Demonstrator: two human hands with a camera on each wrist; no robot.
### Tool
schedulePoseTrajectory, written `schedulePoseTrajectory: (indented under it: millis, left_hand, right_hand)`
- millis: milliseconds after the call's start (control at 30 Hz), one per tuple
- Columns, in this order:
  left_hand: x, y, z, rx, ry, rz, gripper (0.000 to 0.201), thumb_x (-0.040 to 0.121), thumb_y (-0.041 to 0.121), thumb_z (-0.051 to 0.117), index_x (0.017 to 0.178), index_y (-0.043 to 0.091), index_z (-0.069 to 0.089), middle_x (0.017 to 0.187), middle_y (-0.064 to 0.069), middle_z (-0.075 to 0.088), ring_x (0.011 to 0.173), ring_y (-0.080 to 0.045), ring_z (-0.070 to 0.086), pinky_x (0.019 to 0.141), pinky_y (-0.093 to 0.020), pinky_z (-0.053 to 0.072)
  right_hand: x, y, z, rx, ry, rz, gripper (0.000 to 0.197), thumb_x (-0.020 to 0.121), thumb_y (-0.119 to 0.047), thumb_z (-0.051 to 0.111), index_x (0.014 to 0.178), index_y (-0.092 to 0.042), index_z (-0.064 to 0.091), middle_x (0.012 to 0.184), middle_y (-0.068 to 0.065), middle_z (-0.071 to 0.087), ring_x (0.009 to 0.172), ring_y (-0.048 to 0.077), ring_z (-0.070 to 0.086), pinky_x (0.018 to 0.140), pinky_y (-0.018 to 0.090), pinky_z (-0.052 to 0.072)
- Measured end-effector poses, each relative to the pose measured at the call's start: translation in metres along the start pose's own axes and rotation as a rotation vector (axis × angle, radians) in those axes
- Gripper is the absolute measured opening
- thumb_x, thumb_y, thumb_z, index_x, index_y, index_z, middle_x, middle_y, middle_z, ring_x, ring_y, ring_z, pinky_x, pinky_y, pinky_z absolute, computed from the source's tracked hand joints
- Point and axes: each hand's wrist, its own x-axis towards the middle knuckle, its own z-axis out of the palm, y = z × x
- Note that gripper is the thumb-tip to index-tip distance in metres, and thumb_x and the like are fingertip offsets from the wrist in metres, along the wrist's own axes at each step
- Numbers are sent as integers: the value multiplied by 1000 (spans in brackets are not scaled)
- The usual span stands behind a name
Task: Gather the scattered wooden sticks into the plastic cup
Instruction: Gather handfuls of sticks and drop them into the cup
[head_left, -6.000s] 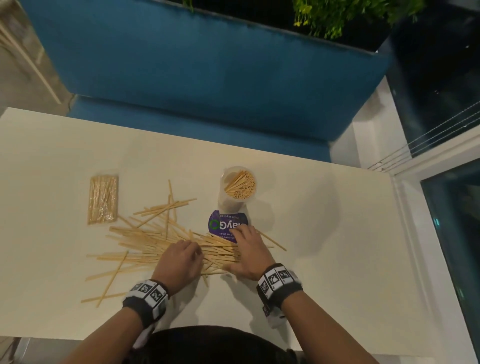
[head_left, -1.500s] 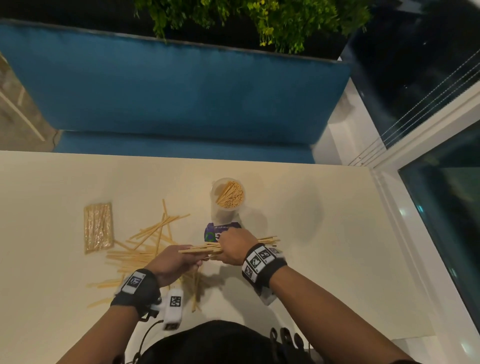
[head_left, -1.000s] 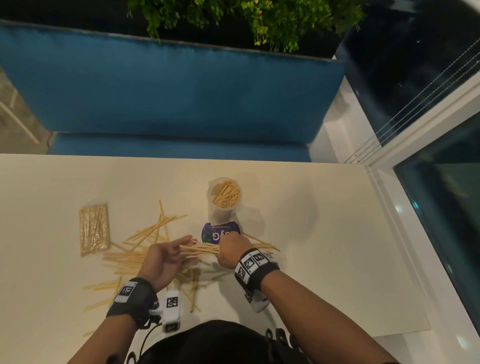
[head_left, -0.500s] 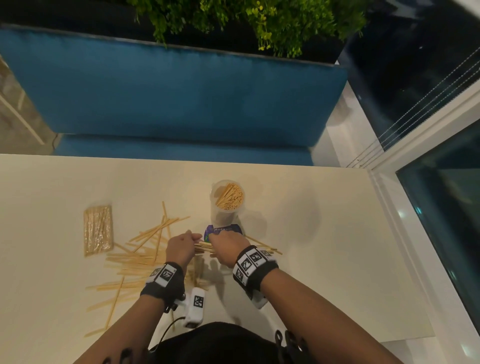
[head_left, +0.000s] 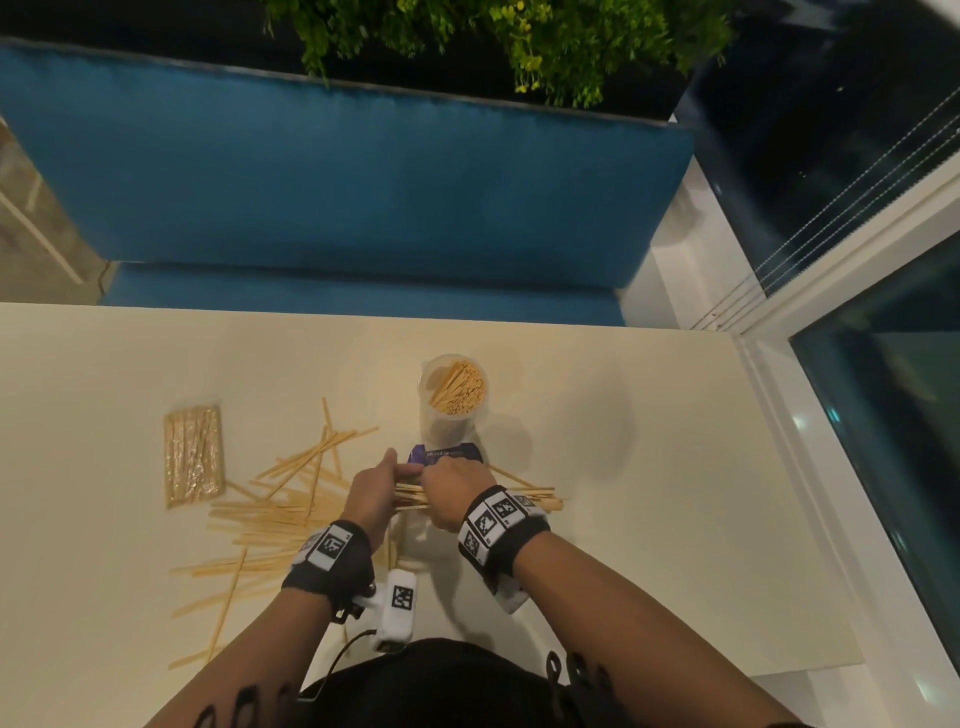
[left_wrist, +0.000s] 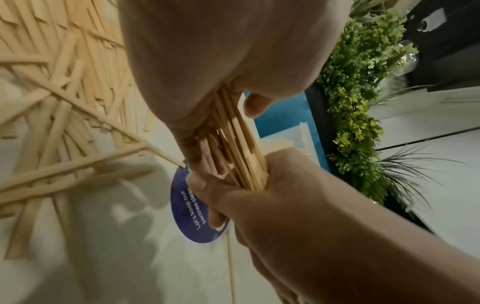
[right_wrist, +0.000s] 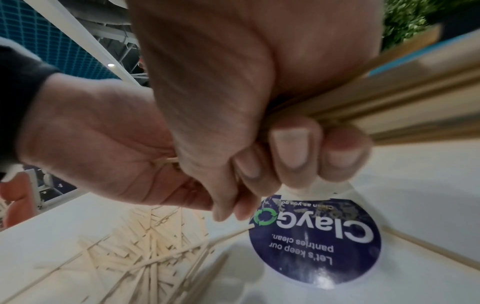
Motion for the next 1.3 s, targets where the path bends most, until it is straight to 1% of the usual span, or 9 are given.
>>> schedulePoseTrajectory:
  millis: [233, 433, 567, 700, 867, 967, 1033, 1167, 1300]
  left_hand:
    - [-2, 3, 5, 102, -8, 16, 58, 110, 32, 31, 95, -3, 75, 90, -24, 74, 80, -34, 67, 73, -38, 53]
    - [-1, 1, 6, 154, -14, 41, 60, 107, 45, 32, 98, 7, 78, 102, -20, 76, 92, -34, 69, 93, -46, 55]
    - [-10, 10, -13, -283, -125, 1, 64, 106, 56, 30, 122, 3, 64, 113, -21, 74, 107, -36, 68, 99, -48, 52]
    - [-13, 8, -9, -297, -192, -134, 66, 105, 55, 36, 128, -2, 60, 114, -23, 73, 111, -38, 66, 110, -51, 44]
    - [-37, 27, 17, -356, -460, -343, 58, 102, 51, 42, 117, 0, 66, 120, -24, 66, 113, -37, 63, 112, -53, 43]
    - [-49, 40, 28, -512, -618, -404, 52, 104, 36, 36, 89, -1, 70, 86, -20, 67, 71, -31, 66, 73, -42, 60]
    - [-55, 49, 34, -558, -688, -415, 51, 105, 27, 32, 82, -1, 68, 75, -14, 60, 59, -24, 55, 59, -33, 53]
    - [-57, 61, 35, -555, -624, -423, 41, 104, 17, 30, 89, -3, 63, 77, -16, 59, 63, -22, 54, 67, -27, 41]
    - [-65, 72, 39, -726, -630, -425, 40, 103, 12, 39, 104, -14, 70, 97, -27, 71, 82, -38, 74, 72, -45, 63]
  right_hand:
    - [3, -7, 1, 39, 2, 8, 31, 97, -16, 61, 128, -14, 61, 112, 12, 68, 101, 32, 68, 77, 40, 51]
    - [4, -14, 4, 105, 12, 13, 28, 96, -13, 60, 124, -13, 63, 109, 12, 69, 98, 31, 69, 83, 42, 57]
    - [7, 1, -3, 378, 44, 35, 19, 90, -17, 62, 108, -18, 68, 97, 5, 70, 88, 27, 70, 82, 42, 60]
    - [-12, 10, -41, 1121, 391, 75, 18, 97, -31, 70, 96, -13, 74, 93, -13, 71, 81, 9, 69, 75, 29, 58]
    - [-40, 2, -87, 1629, 813, -25, 41, 104, -22, 59, 70, 2, 59, 49, 6, 42, 38, 12, 36, 40, 20, 31]
    - [-41, -3, -91, 1670, 925, -82, 47, 103, -23, 58, 72, 11, 52, 50, 11, 41, 36, 14, 34, 40, 19, 30]
    - [-42, -5, -93, 1661, 987, -82, 46, 102, -25, 59, 72, 10, 54, 50, 13, 43, 36, 18, 36, 41, 20, 32]
    - [-46, -7, -97, 1618, 1017, -112, 37, 99, -22, 62, 81, 10, 58, 53, 27, 44, 39, 26, 38, 41, 24, 36]
    - [-45, -14, -88, 1574, 978, -102, 42, 89, -34, 78, 99, 3, 60, 76, 27, 59, 64, 50, 55, 55, 47, 53]
